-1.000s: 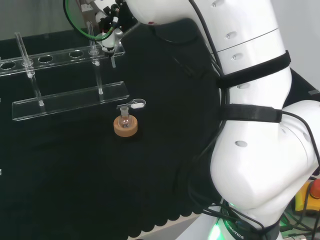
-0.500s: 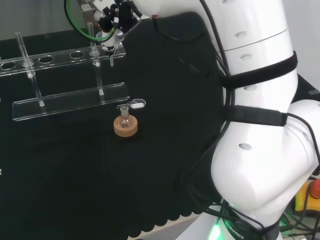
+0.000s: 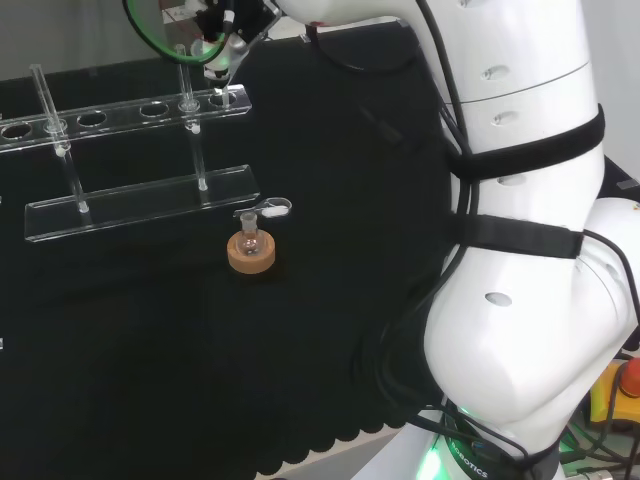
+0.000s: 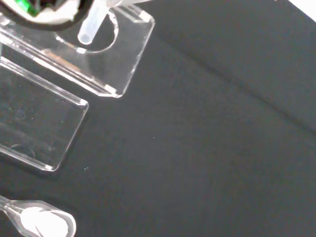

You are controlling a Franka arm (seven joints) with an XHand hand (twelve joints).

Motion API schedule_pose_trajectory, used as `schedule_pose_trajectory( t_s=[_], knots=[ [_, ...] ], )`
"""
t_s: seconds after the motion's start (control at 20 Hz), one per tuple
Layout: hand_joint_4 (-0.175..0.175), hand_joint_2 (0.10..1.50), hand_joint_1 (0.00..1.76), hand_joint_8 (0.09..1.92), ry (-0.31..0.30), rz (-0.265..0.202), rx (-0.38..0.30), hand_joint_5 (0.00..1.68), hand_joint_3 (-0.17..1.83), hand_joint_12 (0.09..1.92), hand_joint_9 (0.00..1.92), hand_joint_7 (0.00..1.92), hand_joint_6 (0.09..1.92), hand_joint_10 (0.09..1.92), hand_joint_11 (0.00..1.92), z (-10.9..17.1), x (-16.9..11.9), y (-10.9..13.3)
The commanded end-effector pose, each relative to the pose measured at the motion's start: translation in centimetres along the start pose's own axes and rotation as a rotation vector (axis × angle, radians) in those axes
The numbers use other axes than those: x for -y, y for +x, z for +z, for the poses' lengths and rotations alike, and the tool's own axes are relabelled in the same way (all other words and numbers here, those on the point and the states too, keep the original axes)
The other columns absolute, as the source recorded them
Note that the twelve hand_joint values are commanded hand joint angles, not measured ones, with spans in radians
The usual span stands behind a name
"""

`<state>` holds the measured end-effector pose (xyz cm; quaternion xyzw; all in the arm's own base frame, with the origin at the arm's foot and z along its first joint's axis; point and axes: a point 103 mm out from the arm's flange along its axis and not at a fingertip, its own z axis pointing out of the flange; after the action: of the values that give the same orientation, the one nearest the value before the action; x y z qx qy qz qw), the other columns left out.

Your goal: Pick up the funnel from the transparent funnel stand.

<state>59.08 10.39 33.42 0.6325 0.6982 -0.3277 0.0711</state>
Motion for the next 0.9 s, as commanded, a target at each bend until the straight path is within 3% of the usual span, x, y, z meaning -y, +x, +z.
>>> schedule_pose_trajectory(
  t_s=[0.05,0.55,0.9],
  knots=[
    [-0.03,0.7,0.85,0.65,0.007,0.038,0.014,0.62,0.63,1.25,1.13,0.69,0.56,0.44,0.71,-1.4,3.3,-1.7],
    [-0.032,0.7,0.86,0.67,-0.009,0.065,-0.004,0.6,0.64,1.24,1.16,0.69,0.6,0.46,0.72,-0.7,7.9,-3.1],
    [-0.031,0.7,0.87,0.67,0.02,0.056,-0.007,0.61,0.64,1.23,1.17,0.69,0.61,0.46,0.74,0.2,10.0,-3.2]
  ],
)
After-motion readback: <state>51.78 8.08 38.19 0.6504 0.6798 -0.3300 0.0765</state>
